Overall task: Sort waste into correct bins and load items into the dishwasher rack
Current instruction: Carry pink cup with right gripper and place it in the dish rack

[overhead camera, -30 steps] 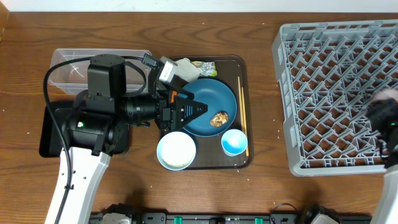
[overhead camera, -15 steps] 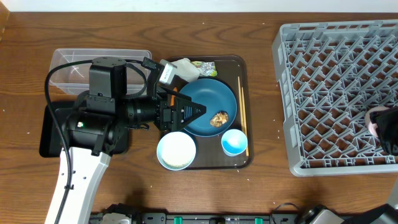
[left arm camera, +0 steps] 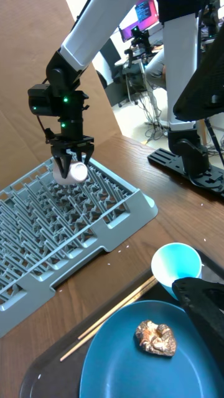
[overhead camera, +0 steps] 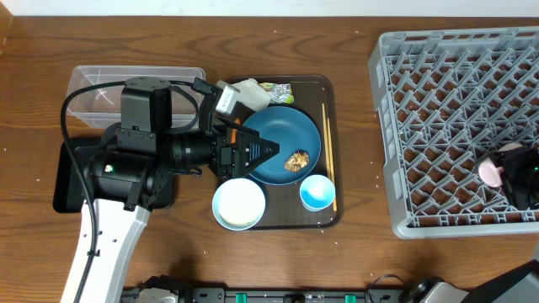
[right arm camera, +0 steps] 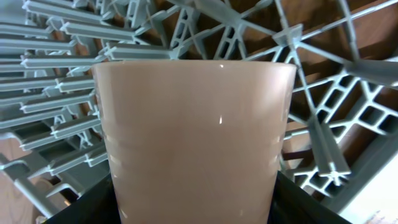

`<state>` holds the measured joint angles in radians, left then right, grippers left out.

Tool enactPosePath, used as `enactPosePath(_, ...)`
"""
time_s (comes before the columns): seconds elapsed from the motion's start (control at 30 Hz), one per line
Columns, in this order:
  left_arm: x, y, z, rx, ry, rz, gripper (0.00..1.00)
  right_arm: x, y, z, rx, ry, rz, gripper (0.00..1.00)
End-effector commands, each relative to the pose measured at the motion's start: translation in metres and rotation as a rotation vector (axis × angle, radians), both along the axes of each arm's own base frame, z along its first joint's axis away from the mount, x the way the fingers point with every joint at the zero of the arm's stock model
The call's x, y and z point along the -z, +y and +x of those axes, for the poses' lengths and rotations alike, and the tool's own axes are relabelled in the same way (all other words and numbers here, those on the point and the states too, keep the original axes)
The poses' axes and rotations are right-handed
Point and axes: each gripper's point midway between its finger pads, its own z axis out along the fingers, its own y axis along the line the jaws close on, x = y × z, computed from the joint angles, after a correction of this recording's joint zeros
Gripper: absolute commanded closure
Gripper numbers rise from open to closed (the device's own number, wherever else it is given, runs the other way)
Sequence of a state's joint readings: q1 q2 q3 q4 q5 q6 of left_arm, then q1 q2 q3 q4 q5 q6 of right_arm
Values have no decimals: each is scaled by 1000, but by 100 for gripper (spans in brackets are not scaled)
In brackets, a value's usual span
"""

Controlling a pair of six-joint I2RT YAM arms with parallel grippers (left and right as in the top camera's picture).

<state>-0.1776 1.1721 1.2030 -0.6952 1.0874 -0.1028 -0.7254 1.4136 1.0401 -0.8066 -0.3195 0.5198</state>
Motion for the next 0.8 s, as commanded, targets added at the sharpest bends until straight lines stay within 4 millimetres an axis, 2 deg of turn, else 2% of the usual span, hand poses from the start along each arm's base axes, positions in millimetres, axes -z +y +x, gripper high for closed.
enactPosePath(0.0,-4,2,2,-5,-32,7,18,-15,3,8,-12,-72,31,44)
enactPosePath(0.17,-4,2,2,-5,-32,7,18,-36,21,20,-68,-178,107,44)
enactPosePath(0.27,-4,2,2,-5,-31,7,18,-40,24,19,-42,-193,147,45)
enactPosePath(0.57,-4,2,2,-5,-32,7,17,-46,6,9,121,-233,252,44)
enactPosePath(0.77,-4,2,2,-5,-32,7,17,-54,0,5,186,-291,355,44)
